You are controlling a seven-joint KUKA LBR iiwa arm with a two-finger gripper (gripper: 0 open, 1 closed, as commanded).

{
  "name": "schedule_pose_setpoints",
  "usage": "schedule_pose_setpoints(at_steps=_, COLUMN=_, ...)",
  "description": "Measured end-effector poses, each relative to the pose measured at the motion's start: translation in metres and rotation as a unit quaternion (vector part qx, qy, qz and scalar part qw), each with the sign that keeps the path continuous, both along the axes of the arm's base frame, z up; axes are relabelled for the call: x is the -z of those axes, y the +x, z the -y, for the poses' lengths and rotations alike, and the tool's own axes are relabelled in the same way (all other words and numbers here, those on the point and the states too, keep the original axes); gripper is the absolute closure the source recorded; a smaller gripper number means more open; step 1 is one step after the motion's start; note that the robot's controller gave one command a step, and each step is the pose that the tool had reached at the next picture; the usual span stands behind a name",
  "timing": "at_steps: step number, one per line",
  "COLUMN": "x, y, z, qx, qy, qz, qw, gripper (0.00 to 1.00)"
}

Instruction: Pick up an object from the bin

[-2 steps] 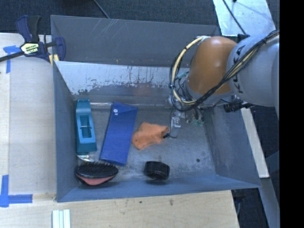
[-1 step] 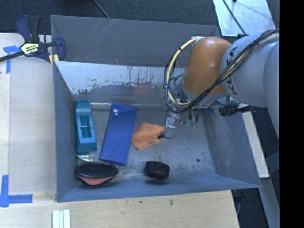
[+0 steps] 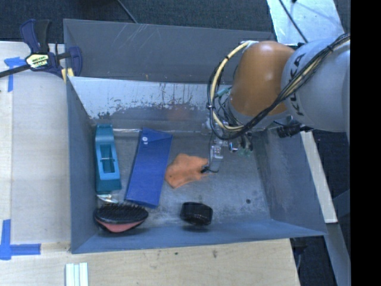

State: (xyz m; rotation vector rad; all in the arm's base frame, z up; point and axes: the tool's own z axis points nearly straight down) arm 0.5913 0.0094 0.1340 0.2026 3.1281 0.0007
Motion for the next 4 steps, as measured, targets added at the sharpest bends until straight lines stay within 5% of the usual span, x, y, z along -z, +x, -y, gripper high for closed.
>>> schedule_pose_setpoints(at_steps=1, x=0.067, y=0.000, z=-0.007, qx=0.029, qy=0.000, qz=-0.0048, qw=0.9996, gripper=0.00)
schedule_pose_setpoints(at_steps=2, x=0.061, y=0.006, z=-0.005, qx=0.015, qy=0.000, qz=0.0010, qw=0.9999, gripper=1.00)
schedule_pose_setpoints(at_steps=4, x=0.056, y=0.005, z=-0.005, qx=0.015, qy=0.000, qz=-0.0006, qw=0.9999, gripper=1.00)
